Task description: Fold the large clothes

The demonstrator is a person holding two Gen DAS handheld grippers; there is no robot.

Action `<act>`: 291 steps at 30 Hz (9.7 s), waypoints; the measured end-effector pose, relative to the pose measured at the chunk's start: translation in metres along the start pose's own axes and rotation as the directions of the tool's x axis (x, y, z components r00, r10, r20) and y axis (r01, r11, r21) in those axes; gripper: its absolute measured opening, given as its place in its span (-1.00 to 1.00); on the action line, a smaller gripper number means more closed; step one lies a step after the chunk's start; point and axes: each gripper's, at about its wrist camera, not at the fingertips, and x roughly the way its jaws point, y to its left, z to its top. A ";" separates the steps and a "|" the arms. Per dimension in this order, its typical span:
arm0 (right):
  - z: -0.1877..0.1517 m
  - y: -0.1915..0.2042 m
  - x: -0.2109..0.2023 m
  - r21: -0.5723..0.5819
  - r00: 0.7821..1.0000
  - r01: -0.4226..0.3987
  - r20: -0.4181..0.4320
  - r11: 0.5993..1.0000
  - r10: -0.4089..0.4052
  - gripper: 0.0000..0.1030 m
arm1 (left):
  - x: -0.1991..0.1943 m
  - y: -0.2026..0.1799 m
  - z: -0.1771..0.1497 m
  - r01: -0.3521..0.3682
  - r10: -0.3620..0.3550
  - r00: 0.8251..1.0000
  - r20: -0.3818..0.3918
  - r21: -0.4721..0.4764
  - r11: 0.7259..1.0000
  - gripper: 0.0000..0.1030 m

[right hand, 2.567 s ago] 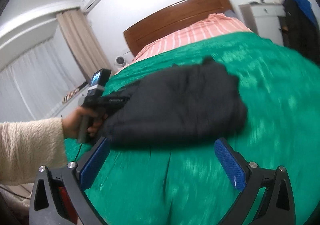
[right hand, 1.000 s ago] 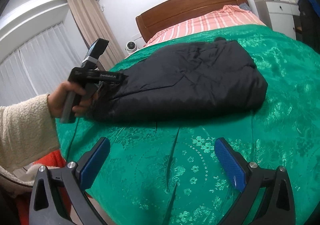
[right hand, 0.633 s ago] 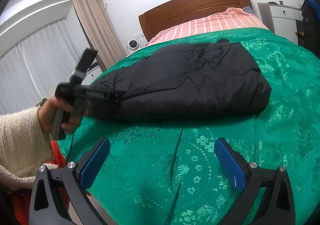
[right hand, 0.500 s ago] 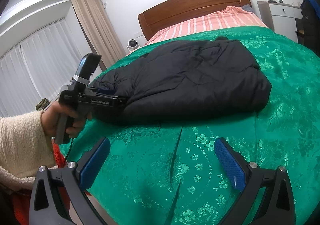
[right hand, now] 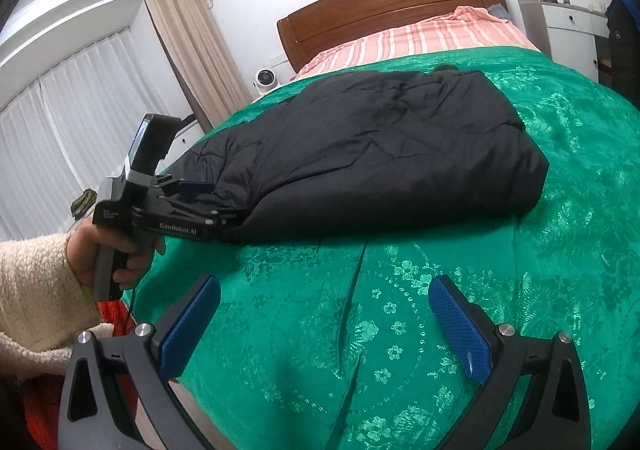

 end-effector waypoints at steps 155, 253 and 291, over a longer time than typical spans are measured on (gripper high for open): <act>0.228 0.214 0.352 -0.240 0.961 0.141 -0.199 0.961 -0.190 0.87 | 0.047 0.360 -0.083 0.512 -0.477 0.841 0.257 -0.663 0.546 -0.33; 0.183 0.160 0.261 -0.137 0.899 -0.385 -0.279 0.913 0.338 0.88 | 0.027 0.286 -0.066 0.502 -0.530 0.835 0.146 -0.596 0.627 0.35; 0.146 0.135 0.046 -0.122 0.958 0.283 0.088 0.951 -0.274 1.00 | -0.148 0.114 -0.040 -0.282 0.369 0.908 0.197 -0.363 0.888 0.99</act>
